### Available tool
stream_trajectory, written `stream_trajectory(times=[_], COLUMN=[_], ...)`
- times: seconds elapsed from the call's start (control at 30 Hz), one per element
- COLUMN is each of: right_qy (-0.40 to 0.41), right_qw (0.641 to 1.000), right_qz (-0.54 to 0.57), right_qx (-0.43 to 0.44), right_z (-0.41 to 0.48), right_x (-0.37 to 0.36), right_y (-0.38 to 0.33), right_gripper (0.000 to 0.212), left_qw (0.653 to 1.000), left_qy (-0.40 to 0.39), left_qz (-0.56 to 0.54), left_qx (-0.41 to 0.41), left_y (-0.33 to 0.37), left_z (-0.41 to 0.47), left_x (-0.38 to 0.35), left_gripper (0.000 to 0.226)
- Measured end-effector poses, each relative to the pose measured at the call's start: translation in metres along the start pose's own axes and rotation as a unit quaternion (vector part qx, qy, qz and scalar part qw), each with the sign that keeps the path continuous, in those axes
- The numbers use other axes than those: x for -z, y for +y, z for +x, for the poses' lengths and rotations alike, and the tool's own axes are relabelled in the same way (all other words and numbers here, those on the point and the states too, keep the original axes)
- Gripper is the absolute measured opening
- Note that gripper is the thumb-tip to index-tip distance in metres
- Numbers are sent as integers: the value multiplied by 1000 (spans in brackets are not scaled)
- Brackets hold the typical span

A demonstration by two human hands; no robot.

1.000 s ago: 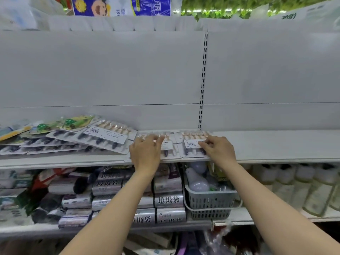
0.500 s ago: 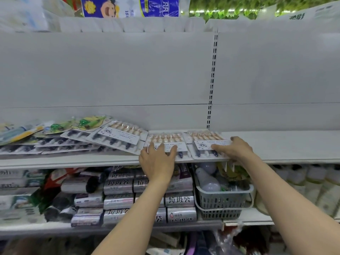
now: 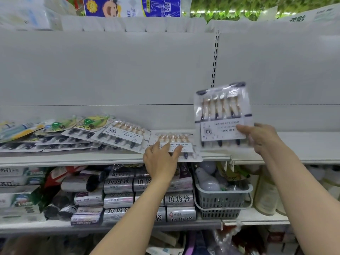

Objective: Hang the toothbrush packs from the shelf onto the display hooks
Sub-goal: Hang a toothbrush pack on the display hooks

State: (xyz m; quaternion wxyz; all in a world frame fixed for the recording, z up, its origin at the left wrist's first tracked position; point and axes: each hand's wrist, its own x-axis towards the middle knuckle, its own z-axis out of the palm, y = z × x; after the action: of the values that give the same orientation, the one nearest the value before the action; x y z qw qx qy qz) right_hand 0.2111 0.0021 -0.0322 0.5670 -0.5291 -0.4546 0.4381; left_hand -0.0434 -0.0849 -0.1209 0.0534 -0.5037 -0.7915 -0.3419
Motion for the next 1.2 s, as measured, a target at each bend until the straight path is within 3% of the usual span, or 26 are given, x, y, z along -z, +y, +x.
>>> stream_trajectory(times=[0.1, 0.2, 0.4, 0.57, 0.73, 0.83, 1.03, 1.2], right_qy=[46, 73, 100, 100, 78, 53, 62, 68], right_qw=[994, 986, 975, 973, 969, 967, 952, 942], right_qz=[36, 59, 149, 158, 193, 203, 255, 273], right_qx=[96, 136, 130, 133, 136, 142, 158, 185], right_z=[0, -1, -4, -4, -9, -10, -14, -26], right_x=[0, 0, 5, 5, 5, 11, 19, 11], right_y=[-6, 1, 15, 13, 12, 8, -2, -12], right_gripper=[31, 29, 34, 33, 28, 24, 23, 14], left_qw=[999, 998, 993, 992, 994, 983, 921, 883], left_qy=[3, -10, -97, -112, -74, -58, -83, -61], left_qz=[-39, -61, 8, 42, -41, -137, -339, -442], left_qx=[-18, -31, 60, 49, 73, 104, 171, 143], left_y=[8, 19, 25, 28, 32, 27, 10, -8], left_z=[0, -2, 4, 8, 4, 8, 3, -8], left_x=[0, 0, 5, 12, 24, 18, 23, 33], left_gripper=[59, 53, 109, 118, 134, 115, 58, 49])
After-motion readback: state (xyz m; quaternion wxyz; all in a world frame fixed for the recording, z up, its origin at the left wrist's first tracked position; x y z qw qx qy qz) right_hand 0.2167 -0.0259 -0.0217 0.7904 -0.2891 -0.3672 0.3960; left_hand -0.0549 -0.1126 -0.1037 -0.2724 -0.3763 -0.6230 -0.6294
